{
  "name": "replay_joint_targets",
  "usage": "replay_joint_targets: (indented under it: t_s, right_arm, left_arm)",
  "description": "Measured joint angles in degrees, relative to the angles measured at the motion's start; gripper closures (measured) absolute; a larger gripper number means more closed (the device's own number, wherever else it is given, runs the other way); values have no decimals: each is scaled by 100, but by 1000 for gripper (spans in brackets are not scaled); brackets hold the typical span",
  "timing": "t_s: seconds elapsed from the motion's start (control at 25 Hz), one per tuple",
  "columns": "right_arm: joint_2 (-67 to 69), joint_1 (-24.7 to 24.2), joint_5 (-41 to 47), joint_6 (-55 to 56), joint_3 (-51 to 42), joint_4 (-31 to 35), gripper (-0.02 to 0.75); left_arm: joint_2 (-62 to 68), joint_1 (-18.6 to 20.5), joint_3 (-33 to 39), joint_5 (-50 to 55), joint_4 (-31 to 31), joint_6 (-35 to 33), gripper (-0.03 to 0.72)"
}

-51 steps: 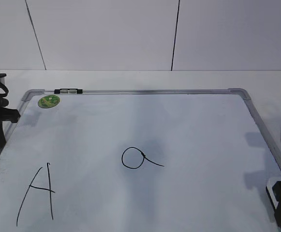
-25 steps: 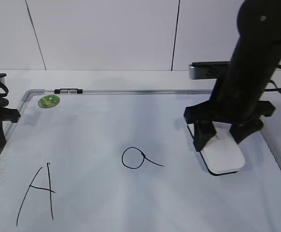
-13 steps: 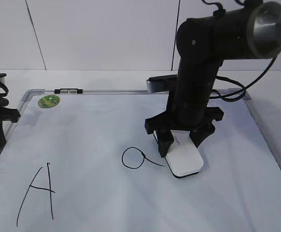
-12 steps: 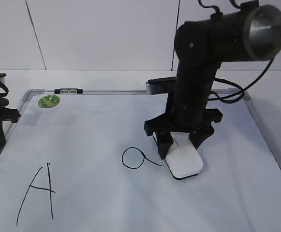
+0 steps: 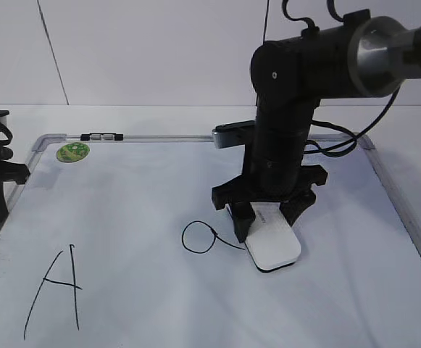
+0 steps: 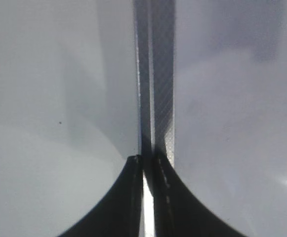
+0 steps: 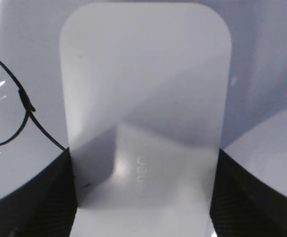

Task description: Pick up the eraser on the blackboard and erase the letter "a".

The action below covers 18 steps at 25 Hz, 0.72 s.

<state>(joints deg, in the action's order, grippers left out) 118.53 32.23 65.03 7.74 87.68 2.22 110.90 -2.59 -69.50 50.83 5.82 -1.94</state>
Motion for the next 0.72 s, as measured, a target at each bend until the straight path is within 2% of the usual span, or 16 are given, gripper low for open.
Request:
replay_joint_targets:
  t_s: [0.24, 0.48, 0.72]
  right_arm:
    - [173, 531, -90, 0, 249, 61, 197]
    - [585, 1098, 268, 0, 975, 70, 197]
    - [733, 1227, 444, -47, 1277, 56, 197]
  left_arm:
    - [5, 0, -12, 17, 0, 0, 671]
    - [5, 0, -12, 21, -6, 0, 671]
    - [5, 0, -12, 43, -20, 0, 670]
